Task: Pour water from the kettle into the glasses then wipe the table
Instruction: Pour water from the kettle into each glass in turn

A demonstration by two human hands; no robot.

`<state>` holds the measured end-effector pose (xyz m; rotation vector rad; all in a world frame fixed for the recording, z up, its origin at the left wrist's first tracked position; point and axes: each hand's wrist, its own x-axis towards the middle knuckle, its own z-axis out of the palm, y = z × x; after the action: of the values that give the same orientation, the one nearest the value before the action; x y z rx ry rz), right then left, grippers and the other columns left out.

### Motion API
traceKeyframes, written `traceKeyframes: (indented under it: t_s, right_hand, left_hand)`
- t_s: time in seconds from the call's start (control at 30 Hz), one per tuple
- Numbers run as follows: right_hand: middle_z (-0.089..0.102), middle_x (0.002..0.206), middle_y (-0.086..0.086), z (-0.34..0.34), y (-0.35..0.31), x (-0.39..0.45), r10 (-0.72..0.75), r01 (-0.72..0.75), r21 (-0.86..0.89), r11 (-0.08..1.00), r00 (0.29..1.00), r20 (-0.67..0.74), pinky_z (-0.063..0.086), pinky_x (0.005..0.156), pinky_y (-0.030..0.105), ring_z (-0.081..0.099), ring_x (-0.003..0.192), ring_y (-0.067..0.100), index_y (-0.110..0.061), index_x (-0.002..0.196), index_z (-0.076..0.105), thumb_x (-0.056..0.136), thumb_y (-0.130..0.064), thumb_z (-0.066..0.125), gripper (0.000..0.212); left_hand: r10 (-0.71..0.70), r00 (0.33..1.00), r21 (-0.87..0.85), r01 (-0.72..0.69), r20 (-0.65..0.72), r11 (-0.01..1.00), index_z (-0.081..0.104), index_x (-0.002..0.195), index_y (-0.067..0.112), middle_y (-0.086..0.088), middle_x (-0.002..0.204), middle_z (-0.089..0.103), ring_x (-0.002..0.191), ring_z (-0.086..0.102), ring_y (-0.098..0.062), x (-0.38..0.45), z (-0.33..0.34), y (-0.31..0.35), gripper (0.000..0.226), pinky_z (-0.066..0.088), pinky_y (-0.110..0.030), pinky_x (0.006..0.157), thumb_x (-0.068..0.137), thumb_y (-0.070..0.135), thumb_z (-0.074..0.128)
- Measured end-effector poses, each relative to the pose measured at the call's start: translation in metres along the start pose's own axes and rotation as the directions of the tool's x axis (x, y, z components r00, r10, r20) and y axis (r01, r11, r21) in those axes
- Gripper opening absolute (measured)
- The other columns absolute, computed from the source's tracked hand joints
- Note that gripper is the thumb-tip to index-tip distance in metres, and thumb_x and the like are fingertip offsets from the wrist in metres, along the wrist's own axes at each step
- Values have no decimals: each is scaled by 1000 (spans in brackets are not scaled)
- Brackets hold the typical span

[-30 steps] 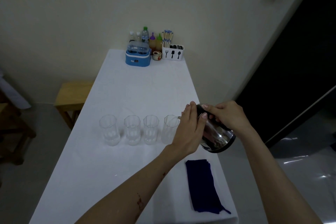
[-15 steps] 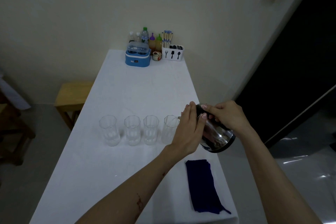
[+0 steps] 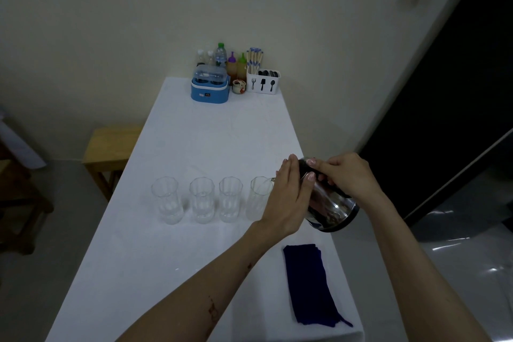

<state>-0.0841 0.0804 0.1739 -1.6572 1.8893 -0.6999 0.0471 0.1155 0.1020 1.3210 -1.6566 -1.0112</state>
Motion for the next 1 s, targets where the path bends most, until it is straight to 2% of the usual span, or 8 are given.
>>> traceKeyframes:
  t_s: [1.0]
  right_hand:
    - [58,47,-2,2,-3,-1,-10,9,-34,999,1000,-6,39,51,24,52,46,10,-8,65,74,84,-57,71,52]
  left_hand:
    - [-2,1000,10,2,8,1000,2,156,16,3,164,0,149,-5,-7,-1,-2,0,61,-3,-28,121,105,43,20]
